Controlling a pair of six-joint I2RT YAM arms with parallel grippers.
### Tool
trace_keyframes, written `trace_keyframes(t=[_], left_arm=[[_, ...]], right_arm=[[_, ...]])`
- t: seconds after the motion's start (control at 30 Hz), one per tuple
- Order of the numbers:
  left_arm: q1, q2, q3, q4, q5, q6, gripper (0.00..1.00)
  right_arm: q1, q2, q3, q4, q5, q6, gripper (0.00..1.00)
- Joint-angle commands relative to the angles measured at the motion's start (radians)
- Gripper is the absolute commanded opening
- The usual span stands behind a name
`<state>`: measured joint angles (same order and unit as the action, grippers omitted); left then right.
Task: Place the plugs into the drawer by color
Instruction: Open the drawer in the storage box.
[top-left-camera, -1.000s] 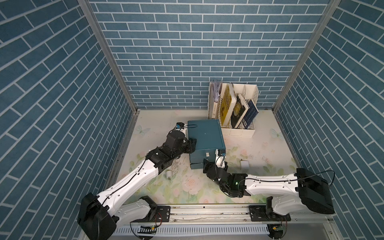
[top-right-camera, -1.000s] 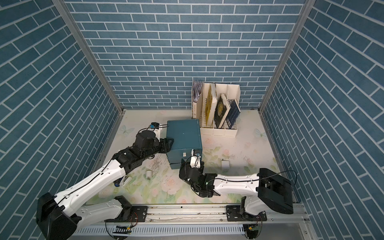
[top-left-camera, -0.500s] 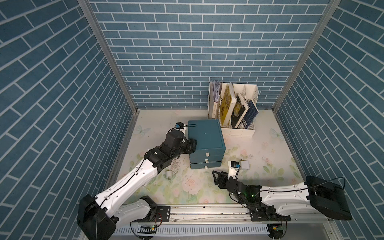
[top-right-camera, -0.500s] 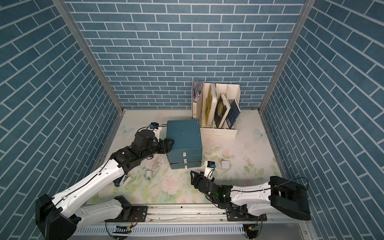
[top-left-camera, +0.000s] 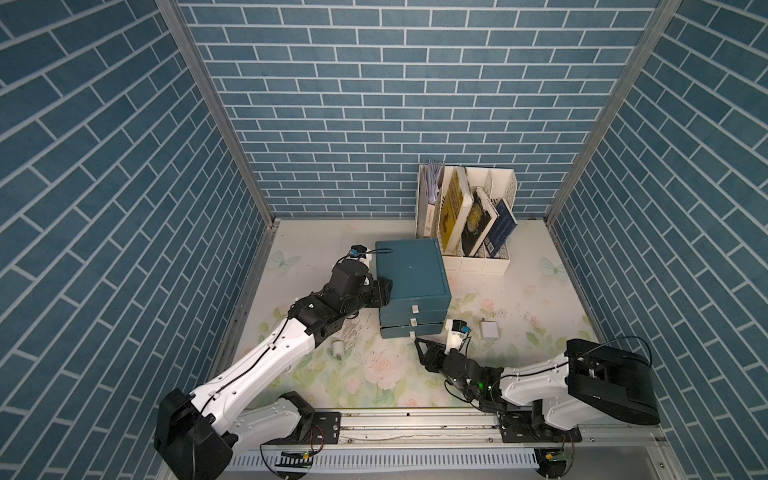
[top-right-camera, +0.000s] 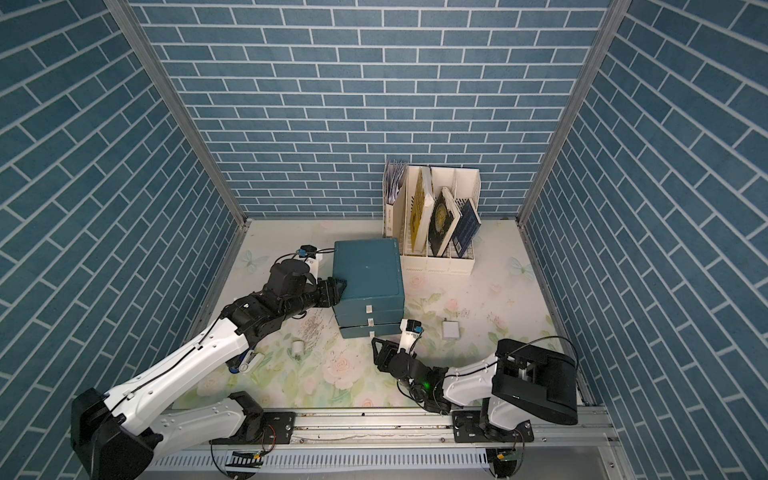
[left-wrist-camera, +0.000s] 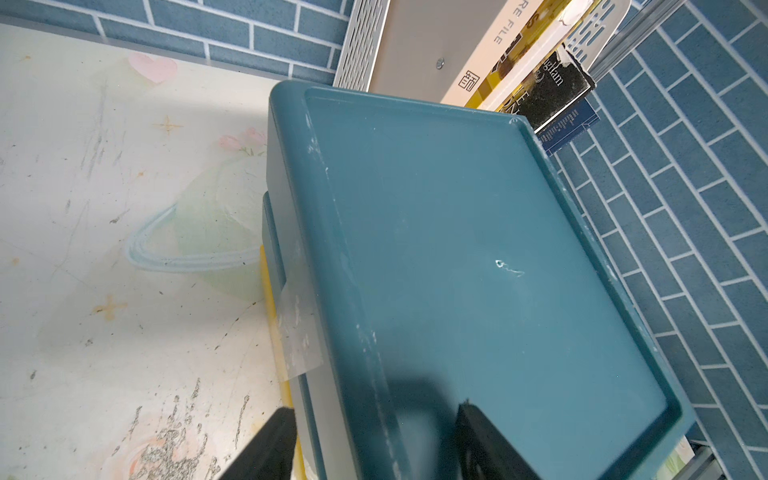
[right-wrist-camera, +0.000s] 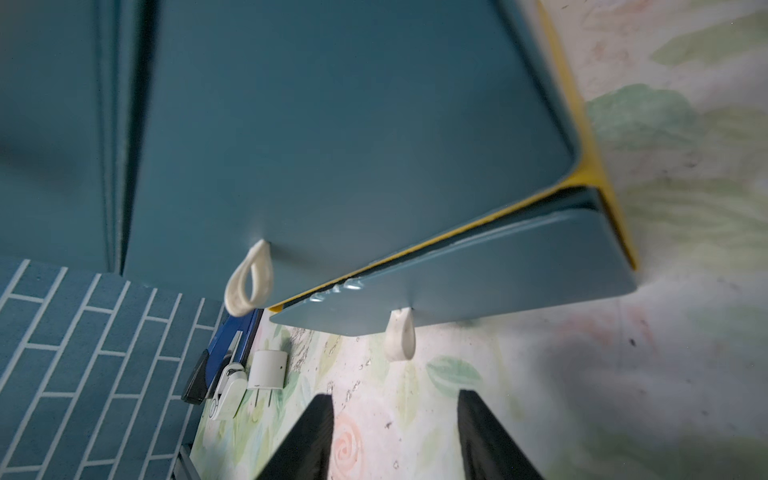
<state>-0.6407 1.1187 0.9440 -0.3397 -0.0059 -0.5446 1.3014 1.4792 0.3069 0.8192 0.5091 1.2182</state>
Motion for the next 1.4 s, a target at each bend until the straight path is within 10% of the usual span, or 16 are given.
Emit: trace_keyframes(t=[0.0, 0.73, 1.03, 1.37], left_arm=[[0.009, 0.006, -0.008, -0.017, -0.013, 0.016, 0.65], [0.013, -0.008, -0.043, -0.02, -0.028, 0.046, 0.64], [0.015, -0.018, -0.048, -0.027, -0.039, 0.057, 0.64], [0.016, -0.018, -0.053, -0.025, -0.042, 0.056, 0.66]], right_arm=[[-0.011, 0.044, 0.038, 0.052, -0.025, 0.022, 0.5], [-0.072, 0.195, 0.109, 0.058, -0.084, 0.092, 0.36], [-0.073, 0.175, 0.122, 0.03, -0.071, 0.051, 0.02], [0.047, 0.035, 0.116, -0.194, 0.068, 0.06, 0.0]])
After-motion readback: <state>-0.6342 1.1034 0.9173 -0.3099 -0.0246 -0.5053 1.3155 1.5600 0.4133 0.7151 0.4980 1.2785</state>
